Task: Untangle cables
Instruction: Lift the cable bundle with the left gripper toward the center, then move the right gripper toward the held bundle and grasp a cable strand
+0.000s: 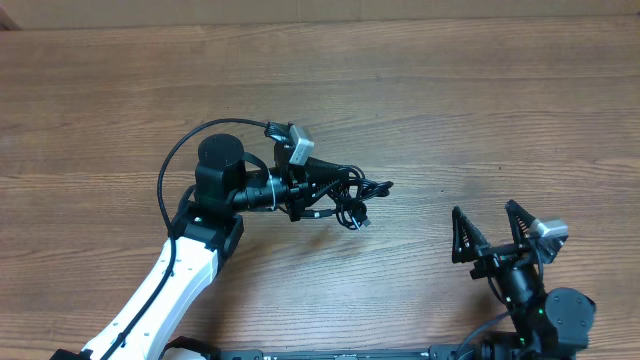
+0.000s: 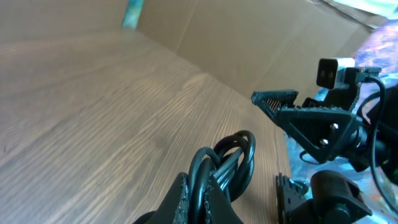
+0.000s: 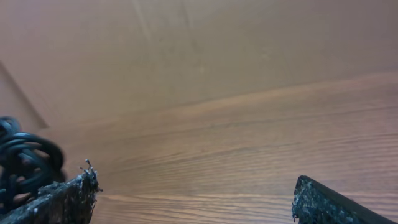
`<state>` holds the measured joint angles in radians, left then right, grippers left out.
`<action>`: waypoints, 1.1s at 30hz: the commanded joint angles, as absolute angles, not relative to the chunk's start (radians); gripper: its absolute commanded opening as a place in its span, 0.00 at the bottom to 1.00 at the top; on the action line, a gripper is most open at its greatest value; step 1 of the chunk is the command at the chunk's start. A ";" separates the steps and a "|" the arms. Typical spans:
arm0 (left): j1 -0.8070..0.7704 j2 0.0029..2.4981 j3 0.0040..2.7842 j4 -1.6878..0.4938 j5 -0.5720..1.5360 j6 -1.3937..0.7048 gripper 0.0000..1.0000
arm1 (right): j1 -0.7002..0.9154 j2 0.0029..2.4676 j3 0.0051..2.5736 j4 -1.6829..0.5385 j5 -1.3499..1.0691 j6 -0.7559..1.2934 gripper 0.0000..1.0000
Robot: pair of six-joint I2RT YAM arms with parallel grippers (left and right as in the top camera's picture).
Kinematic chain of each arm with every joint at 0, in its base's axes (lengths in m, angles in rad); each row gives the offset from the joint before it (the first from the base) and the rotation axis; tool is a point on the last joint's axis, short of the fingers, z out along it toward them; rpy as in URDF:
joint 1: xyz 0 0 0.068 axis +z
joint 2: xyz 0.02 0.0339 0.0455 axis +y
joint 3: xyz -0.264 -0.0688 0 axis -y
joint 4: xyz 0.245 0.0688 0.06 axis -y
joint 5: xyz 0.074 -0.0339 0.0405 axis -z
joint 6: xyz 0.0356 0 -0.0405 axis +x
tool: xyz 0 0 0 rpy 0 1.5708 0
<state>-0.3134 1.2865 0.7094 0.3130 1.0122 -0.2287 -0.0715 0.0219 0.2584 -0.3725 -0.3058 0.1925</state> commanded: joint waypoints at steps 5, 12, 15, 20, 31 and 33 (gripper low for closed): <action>-0.306 1.263 0.721 0.405 1.079 -0.282 0.04 | -0.068 0.165 0.405 -0.432 -0.474 0.122 1.00; -0.305 1.263 0.721 0.624 1.161 -0.413 0.04 | -0.068 0.376 0.501 -0.420 -0.626 0.123 1.00; -0.296 1.263 0.721 0.748 1.198 -0.490 0.04 | -0.068 0.469 0.546 -0.382 -0.708 0.123 1.00; -0.258 1.263 0.721 0.945 1.253 -0.656 0.04 | -0.068 0.606 0.580 -0.203 -0.969 0.129 1.00; -0.228 1.263 0.721 1.203 1.246 -0.896 0.04 | -0.067 0.802 0.580 0.110 -1.298 0.296 1.00; -0.228 1.263 0.721 1.209 1.246 -0.916 0.04 | -0.067 0.823 0.580 0.140 -1.351 0.296 1.00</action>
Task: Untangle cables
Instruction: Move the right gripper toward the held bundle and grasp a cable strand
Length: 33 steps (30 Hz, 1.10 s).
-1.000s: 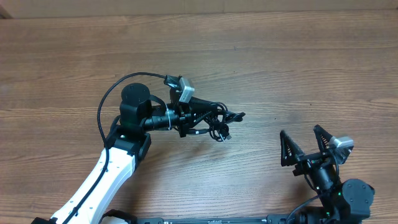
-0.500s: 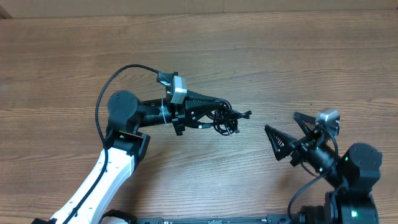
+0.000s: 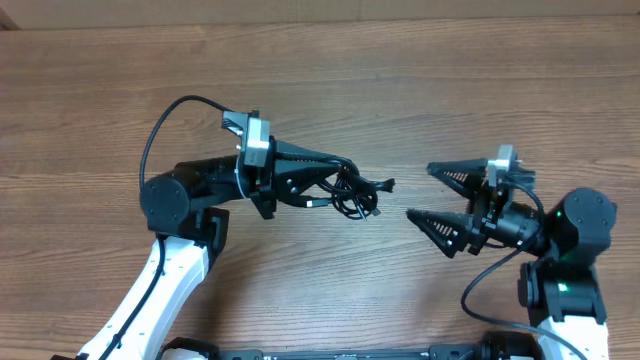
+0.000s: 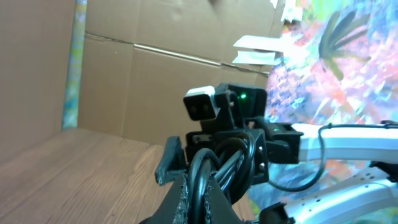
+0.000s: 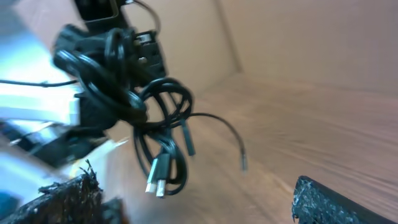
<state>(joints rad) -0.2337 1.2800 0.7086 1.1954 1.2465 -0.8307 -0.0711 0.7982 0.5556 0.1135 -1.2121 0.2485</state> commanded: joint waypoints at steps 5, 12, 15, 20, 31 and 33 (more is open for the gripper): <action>-0.229 1.263 0.721 1.218 1.246 -0.944 0.04 | -0.067 0.859 0.580 0.198 -1.428 0.295 1.00; -0.231 1.263 0.721 1.315 1.254 -0.970 0.04 | -0.040 0.876 0.580 0.282 -1.480 0.284 0.88; -0.235 1.263 0.721 1.317 1.254 -0.970 0.04 | -0.002 0.878 0.580 0.311 -1.476 0.284 0.87; -0.265 1.263 0.721 1.317 1.253 -0.970 0.04 | 0.072 0.892 0.580 0.317 -1.398 0.284 0.81; -0.302 1.263 0.721 1.317 1.258 -0.992 0.04 | 0.111 0.979 0.580 0.321 -1.385 0.284 0.56; -0.302 1.263 0.721 1.317 1.257 -0.992 0.04 | 0.111 0.987 0.580 0.328 -1.385 0.284 0.37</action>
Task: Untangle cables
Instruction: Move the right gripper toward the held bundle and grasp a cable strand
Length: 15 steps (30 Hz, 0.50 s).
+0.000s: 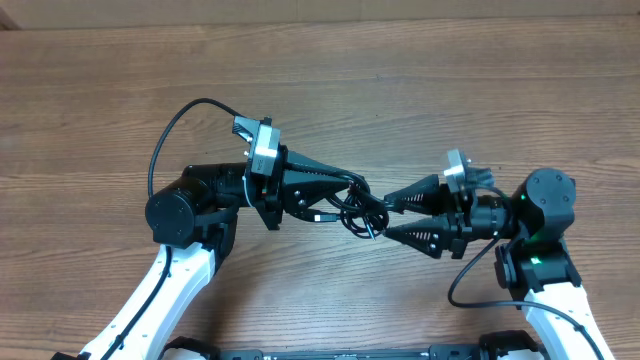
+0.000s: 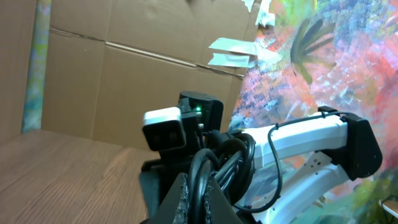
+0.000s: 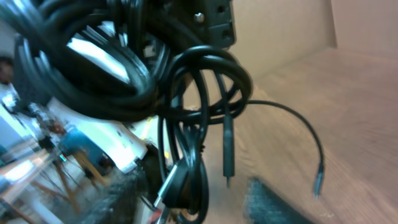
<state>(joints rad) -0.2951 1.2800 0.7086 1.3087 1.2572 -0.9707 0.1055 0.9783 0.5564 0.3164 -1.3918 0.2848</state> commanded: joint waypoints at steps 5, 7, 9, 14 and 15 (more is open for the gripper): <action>-0.302 1.263 0.721 1.312 1.257 -0.990 0.04 | 0.112 0.989 0.580 0.337 -1.389 0.284 0.22; -0.303 1.267 0.721 1.308 1.258 -0.987 0.04 | 0.112 0.989 0.580 0.337 -1.389 0.284 0.22; -0.303 1.274 0.721 1.306 1.257 -0.988 0.04 | 0.112 0.989 0.580 0.337 -1.390 0.284 0.22; -0.303 1.283 0.721 1.306 1.253 -0.988 0.04 | 0.121 0.989 0.580 0.337 -1.398 0.285 0.27; -0.303 1.283 0.721 1.306 1.247 -0.988 0.04 | 0.127 0.989 0.580 0.337 -1.399 0.285 0.30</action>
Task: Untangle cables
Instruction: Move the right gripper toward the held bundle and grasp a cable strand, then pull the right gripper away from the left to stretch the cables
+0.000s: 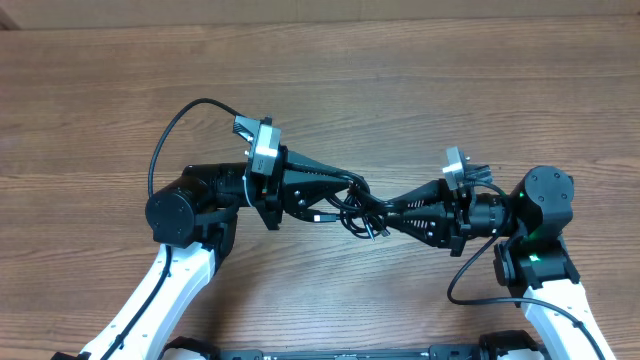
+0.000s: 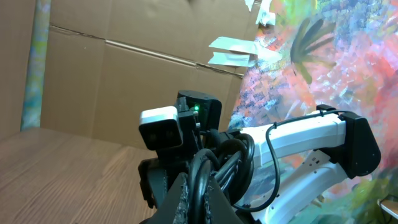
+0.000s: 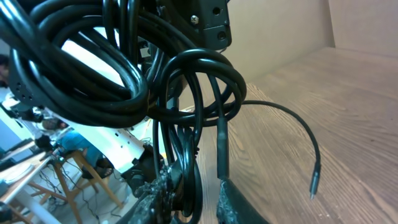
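A tangled bundle of black cables [image 1: 353, 204] hangs above the wooden table between my two arms. My left gripper [image 1: 343, 187] is shut on its thick loops; in the left wrist view the cables [image 2: 203, 171] run up from between the fingers [image 2: 181, 198]. From the right, my right gripper [image 1: 387, 212] reaches in and is shut on the bundle's lower loops [image 3: 186, 155], with fingers [image 3: 235, 204] on either side. One thin loose end [image 3: 314, 181] dangles free over the table.
The wooden table [image 1: 450, 90] spreads all round the arms. Cardboard walls [image 2: 112, 81] stand behind it. The left arm's own black lead [image 1: 165, 150] arcs out at the left.
My right gripper's jaws, which were open round the bundle's lower loops, have closed on them. The left gripper and the bundle have stayed where they were.
First my left gripper held the bundle low over the table while the right gripper stood open at the front right. Then both had turned to face each other. Then the right gripper's open jaws were at the bundle, and now they grip it.
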`<state>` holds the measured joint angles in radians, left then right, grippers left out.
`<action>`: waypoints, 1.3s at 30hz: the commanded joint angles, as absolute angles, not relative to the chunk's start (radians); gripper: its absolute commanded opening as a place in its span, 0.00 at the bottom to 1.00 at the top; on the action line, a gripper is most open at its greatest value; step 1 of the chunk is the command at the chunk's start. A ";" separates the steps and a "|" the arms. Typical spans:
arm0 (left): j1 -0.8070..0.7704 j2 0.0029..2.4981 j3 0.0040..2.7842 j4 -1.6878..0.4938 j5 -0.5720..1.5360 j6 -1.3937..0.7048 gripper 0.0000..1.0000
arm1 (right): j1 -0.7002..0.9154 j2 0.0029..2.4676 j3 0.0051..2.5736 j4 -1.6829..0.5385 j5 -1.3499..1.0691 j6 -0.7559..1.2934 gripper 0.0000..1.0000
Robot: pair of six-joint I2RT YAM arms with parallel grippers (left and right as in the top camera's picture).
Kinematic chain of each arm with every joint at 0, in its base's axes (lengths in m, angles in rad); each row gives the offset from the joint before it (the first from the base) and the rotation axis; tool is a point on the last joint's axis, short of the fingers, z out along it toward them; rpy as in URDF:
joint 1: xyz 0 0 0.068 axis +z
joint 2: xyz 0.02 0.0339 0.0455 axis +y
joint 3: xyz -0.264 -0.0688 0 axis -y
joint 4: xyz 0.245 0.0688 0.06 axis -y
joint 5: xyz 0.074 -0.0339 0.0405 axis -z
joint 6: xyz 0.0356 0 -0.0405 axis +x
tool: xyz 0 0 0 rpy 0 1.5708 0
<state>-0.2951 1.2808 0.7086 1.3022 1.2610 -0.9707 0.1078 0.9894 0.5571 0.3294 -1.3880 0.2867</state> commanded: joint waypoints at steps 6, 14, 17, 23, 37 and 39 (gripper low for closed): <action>-0.307 1.283 0.721 1.306 1.231 -0.988 0.04 | 0.164 0.989 0.580 0.337 -1.394 0.284 0.34; -0.322 1.283 0.721 1.306 1.229 -0.988 0.04 | 0.171 0.989 0.580 0.340 -1.388 0.281 0.22; -0.322 1.283 0.721 1.306 1.227 -0.987 0.04 | 0.171 0.989 0.580 0.340 -1.389 0.281 0.14; -0.322 1.283 0.721 1.281 1.220 -0.962 0.04 | 0.179 0.989 0.580 0.340 -1.389 0.281 0.04; -0.307 1.285 0.721 1.175 1.144 -0.927 0.04 | 0.184 0.989 0.580 0.336 -1.294 0.371 0.04; -0.288 1.285 0.721 1.170 1.145 -0.927 0.04 | 0.184 0.989 0.580 0.336 -1.289 0.375 0.04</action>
<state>-0.3119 1.2812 0.7086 1.1736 1.1835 -0.9470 0.1730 0.9924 0.5571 0.3290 -1.3209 0.3439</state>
